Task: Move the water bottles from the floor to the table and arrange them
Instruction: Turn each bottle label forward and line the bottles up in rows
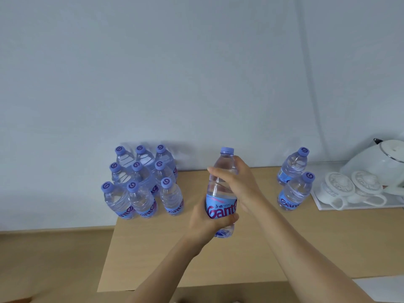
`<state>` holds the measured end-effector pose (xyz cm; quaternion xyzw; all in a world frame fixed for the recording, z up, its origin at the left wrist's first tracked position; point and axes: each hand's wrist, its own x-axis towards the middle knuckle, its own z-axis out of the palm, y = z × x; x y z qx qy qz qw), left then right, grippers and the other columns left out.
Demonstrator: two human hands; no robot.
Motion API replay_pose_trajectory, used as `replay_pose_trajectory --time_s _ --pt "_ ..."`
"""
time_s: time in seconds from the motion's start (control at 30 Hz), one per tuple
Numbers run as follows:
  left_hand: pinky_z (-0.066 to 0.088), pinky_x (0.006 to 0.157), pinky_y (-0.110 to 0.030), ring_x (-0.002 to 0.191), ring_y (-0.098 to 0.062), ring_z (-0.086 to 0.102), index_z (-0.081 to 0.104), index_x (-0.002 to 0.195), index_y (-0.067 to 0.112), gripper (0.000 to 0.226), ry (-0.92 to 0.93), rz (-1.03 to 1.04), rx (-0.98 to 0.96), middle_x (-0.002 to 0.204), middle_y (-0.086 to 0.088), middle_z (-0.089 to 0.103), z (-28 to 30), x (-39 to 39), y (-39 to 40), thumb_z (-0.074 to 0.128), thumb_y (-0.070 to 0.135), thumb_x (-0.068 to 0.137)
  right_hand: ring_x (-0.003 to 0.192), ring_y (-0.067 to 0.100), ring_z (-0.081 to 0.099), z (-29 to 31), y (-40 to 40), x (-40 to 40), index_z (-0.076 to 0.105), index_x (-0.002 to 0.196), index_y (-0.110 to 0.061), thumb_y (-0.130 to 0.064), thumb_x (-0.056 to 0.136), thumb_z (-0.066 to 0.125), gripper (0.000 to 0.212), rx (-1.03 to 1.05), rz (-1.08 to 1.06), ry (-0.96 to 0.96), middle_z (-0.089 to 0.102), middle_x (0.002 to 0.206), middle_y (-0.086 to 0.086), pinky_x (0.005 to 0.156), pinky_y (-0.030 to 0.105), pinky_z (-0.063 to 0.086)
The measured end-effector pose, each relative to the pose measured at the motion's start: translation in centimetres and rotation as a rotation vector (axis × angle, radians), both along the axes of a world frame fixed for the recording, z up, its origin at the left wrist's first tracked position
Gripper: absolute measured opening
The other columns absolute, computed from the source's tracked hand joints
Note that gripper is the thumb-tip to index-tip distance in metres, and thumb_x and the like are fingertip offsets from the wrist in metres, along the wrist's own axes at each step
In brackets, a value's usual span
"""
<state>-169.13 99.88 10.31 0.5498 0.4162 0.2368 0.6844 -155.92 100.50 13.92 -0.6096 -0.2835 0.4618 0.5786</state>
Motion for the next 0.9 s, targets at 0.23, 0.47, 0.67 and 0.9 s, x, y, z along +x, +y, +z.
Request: replay_pose_trajectory --time_s 0.23,0.47,0.67,0.9 --pt "0.056 0.071 -0.024 0.081 -0.013 0.068 0.058 0.109 0.009 0.05 -0.012 -0.027 -0.022 0.094 -0.006 0.071 -0.6 -4.2 1.4 0.085 0.008 0.067 0.067 0.025 0.065 0.1 2.7 -3.0 0.059 0.092 -0.008 -0.008 0.075 0.07 0.021 0.003 0.112 0.117 0.067 0.076 0.014 0.065 0.035 0.056" --pt "0.056 0.073 -0.028 0.08 -0.014 0.068 0.063 0.105 0.011 0.054 0.008 0.056 -0.044 0.091 -0.006 0.072 -1.7 -8.6 2.8 0.084 0.022 0.057 0.08 0.016 0.071 -1.1 5.2 -6.7 0.062 0.101 -0.016 -0.026 0.079 0.078 0.03 -0.073 0.267 0.069 0.073 0.092 0.001 0.072 0.033 0.057" --pt "0.055 0.069 -0.024 0.077 -0.014 0.069 0.061 0.106 0.012 0.051 0.044 0.149 -0.065 0.088 -0.005 0.071 -3.0 -13.0 3.5 0.085 0.013 0.061 0.087 0.016 0.067 -2.3 7.6 -10.2 0.067 0.102 -0.017 -0.026 0.077 0.079 0.029 -0.165 0.385 -0.05 0.071 0.099 0.0 0.085 0.035 0.055" --pt "0.058 0.076 -0.029 0.085 -0.015 0.071 0.056 0.112 0.016 0.054 0.117 0.121 -0.088 0.096 -0.004 0.071 -4.9 -18.6 4.9 0.086 0.011 0.067 0.084 0.011 0.069 -4.8 8.9 -15.7 0.074 0.083 -0.017 -0.019 0.067 0.085 0.02 -0.129 0.358 -0.073 0.073 0.091 -0.003 0.074 0.026 0.055"
